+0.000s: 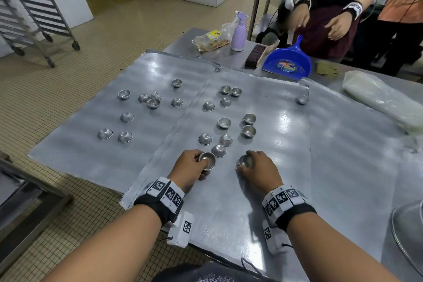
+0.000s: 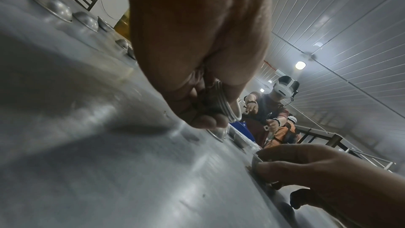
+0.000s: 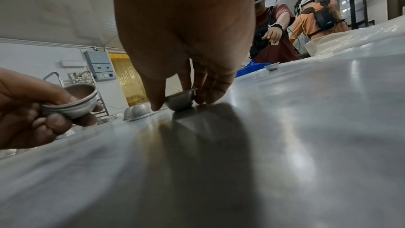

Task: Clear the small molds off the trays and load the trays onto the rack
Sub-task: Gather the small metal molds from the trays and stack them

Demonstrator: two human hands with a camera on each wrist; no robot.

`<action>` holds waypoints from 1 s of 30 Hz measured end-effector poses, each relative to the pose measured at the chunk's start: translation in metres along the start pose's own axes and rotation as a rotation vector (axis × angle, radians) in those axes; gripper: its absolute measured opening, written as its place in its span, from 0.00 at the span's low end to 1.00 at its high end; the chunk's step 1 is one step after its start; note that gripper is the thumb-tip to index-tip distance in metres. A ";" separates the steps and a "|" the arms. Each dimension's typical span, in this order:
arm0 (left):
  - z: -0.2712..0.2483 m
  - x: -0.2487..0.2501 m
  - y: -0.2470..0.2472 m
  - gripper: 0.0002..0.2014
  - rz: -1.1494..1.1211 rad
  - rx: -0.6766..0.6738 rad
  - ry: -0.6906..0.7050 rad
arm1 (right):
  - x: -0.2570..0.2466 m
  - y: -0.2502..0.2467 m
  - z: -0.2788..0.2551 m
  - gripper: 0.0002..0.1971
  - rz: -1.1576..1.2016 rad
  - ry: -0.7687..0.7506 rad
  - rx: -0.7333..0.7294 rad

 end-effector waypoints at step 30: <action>0.019 0.007 -0.073 0.10 -0.343 -0.071 -0.066 | -0.113 0.055 0.020 0.36 0.283 -0.279 -0.048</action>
Point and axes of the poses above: each hand's wrist, its own z-axis towards the middle knuckle, its own y-axis out of the palm, x = y × z, the point moved 1 cm from there along z, towards the middle knuckle, and after that the axes turned 3 degrees about -y, right-handed, at the moved point
